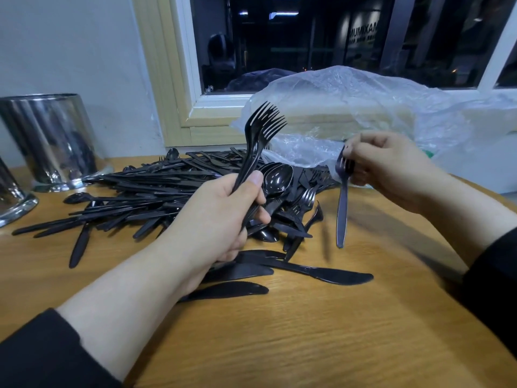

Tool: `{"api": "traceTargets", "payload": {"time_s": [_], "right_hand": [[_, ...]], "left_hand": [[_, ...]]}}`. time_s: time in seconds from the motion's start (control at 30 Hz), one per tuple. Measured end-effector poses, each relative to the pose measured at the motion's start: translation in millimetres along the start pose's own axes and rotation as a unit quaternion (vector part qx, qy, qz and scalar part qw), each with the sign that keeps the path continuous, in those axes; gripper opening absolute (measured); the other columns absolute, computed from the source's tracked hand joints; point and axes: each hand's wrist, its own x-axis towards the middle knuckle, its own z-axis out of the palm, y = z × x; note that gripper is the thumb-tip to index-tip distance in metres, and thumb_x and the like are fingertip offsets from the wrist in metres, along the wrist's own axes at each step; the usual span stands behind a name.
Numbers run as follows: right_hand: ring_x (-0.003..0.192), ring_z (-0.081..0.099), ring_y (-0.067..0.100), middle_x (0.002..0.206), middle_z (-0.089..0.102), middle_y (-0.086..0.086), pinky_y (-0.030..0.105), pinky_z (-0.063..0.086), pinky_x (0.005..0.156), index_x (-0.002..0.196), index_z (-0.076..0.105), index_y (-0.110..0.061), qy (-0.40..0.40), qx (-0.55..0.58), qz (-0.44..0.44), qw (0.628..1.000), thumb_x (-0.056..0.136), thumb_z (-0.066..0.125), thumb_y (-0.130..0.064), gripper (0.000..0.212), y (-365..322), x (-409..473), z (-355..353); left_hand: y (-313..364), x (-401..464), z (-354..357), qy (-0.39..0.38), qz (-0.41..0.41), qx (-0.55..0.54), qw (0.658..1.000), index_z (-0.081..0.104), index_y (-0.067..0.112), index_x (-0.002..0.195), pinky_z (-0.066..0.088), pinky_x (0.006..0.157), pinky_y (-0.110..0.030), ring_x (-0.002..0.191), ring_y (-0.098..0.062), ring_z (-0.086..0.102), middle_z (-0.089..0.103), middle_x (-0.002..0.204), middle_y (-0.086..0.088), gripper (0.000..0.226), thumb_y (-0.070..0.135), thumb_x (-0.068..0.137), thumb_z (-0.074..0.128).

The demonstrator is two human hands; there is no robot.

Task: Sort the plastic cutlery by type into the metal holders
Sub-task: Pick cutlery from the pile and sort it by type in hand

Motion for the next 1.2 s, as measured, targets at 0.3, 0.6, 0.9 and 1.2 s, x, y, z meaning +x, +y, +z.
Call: {"api": "traceTargets", "payload": {"time_s": [0.3,0.6,0.9,1.2], "right_hand": [[0.061,0.059,0.017,0.069,0.068,0.004,0.026,0.052,0.061,0.086,0.065,-0.01,-0.019,0.1,-0.153,0.983,0.084,0.07,-0.018,0.009,-25.5,-19.3,36.6],[0.066,0.062,0.025,0.076,0.071,0.012,0.042,0.053,0.068,0.089,0.066,-0.008,0.003,-0.032,-0.208,0.978,0.094,0.068,-0.01,0.006,-23.0,-17.8,36.9],[0.073,0.063,0.009,0.082,0.07,-0.002,0.025,0.052,0.069,0.097,0.069,-0.019,-0.036,-0.189,-0.157,0.969,0.094,0.068,-0.016,0.004,-20.8,-10.8,15.7],[0.089,0.061,0.011,0.098,0.059,-0.014,0.026,0.049,0.083,0.108,0.066,-0.036,-0.234,-0.454,-0.002,0.86,0.09,0.073,-0.023,0.023,-1.7,-10.4,12.8]], "left_hand": [[0.7,-1.5,2.0,-0.043,-0.012,0.016,0.999,0.061,0.015,0.093,0.019,0.043,-0.022,0.046,-0.016,0.026,0.071,0.078,-0.003,0.038,0.05,0.103,0.047],[0.9,-2.7,3.5,-0.095,-0.022,-0.001,0.995,0.064,0.019,0.088,0.019,0.042,-0.019,0.042,-0.013,0.027,0.073,0.087,-0.01,0.045,0.061,0.095,0.049],[-0.4,-0.7,-0.5,-0.046,0.009,0.018,0.999,0.052,0.017,0.086,0.018,0.045,-0.024,0.045,-0.016,0.026,0.073,0.086,-0.005,0.034,0.044,0.105,0.048],[-0.9,0.0,-0.9,-0.01,0.015,0.004,1.0,0.052,0.015,0.088,0.018,0.045,-0.023,0.042,-0.013,0.027,0.071,0.082,0.0,0.032,0.042,0.105,0.049]]}}
